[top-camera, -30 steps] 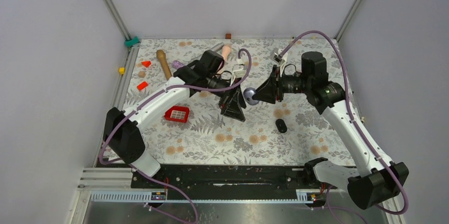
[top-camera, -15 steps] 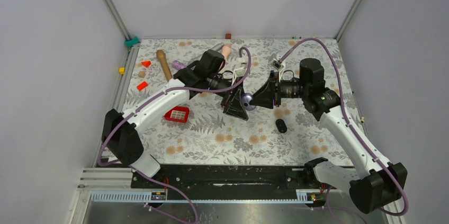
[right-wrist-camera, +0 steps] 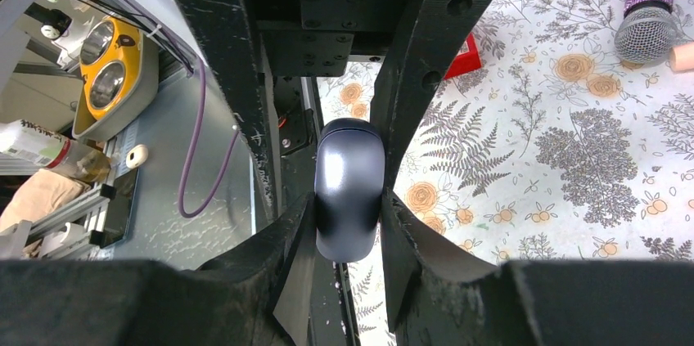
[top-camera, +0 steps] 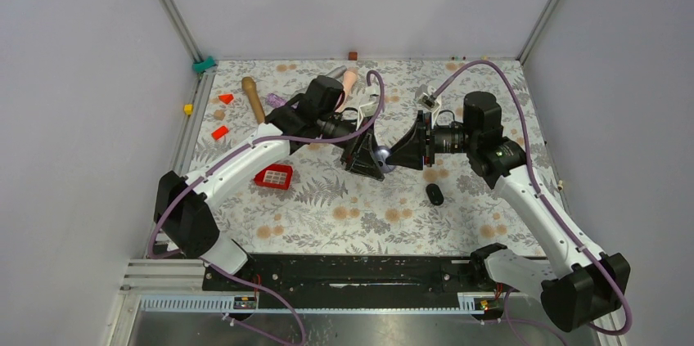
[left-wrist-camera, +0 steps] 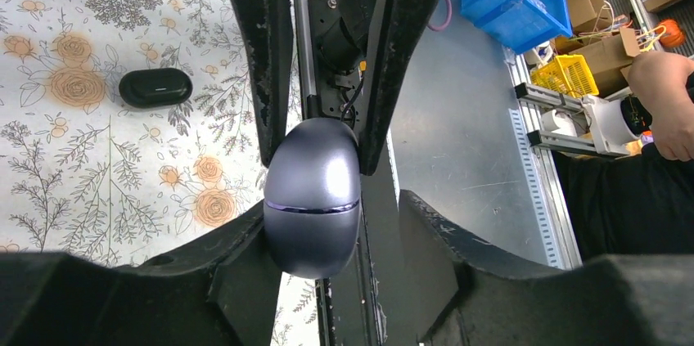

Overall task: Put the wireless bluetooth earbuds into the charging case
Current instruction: Open the charging case.

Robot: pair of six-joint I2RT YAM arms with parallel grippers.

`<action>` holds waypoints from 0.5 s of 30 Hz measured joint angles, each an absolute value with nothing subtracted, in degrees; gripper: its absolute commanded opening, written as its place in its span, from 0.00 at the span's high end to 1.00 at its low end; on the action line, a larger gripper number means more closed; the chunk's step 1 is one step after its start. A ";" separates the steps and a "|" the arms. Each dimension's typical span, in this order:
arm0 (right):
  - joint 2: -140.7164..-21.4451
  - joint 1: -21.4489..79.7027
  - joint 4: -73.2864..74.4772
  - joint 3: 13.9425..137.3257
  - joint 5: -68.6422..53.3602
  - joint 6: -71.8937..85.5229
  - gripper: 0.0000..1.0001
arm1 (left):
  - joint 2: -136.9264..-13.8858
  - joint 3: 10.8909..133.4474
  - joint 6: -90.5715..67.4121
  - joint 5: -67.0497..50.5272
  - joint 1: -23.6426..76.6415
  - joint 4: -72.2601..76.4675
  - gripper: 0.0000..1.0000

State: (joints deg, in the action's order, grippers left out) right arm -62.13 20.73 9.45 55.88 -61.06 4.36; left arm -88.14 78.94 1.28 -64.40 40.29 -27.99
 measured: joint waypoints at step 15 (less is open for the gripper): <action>-61.08 20.84 8.67 54.98 -60.99 4.29 0.76 | -87.05 75.66 -4.86 -64.03 37.60 -20.75 0.51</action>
State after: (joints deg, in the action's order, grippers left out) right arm -61.08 20.84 8.67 54.98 -60.99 4.29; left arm -87.05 75.66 -4.86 -64.03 37.60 -20.75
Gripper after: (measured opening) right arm 0.382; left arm 0.491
